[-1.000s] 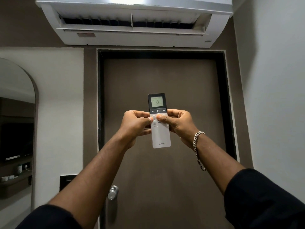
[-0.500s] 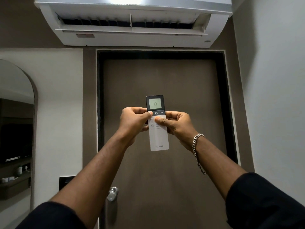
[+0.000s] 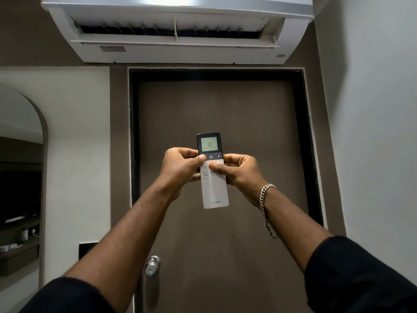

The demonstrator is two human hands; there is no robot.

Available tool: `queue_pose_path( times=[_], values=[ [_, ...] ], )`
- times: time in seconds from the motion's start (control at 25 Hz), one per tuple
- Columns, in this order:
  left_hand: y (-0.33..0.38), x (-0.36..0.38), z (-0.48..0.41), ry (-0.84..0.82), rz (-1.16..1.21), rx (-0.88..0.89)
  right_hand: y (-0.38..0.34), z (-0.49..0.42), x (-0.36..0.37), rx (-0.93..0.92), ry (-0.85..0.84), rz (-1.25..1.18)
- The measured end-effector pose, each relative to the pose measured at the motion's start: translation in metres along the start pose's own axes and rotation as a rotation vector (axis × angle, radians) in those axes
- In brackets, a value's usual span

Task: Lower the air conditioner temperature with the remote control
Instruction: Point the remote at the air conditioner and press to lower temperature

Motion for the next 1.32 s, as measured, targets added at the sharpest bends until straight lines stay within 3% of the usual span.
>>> queue_pose_path(
  times=[0.48,1.04,1.32],
  values=[
    [0.005,0.001,0.002,0.045,-0.052,-0.006,-0.007,0.003,-0.002,0.002,-0.007,0.021],
    [0.011,0.002,0.009,-0.066,0.021,-0.014,-0.013,0.007,-0.001,-0.002,0.0,0.016],
    [0.011,-0.004,0.009,0.023,-0.068,-0.007,-0.013,0.006,0.003,-0.004,-0.007,0.032]
  ],
)
Point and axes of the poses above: each hand's wrist, its own z-axis away from the middle knuckle, its own x-axis out of the palm, y = z × x, the point moved 9 cm from there along -z, towards the middle knuckle, and after that the axes turned 7 degrees about -x, right-handed, at the moved point
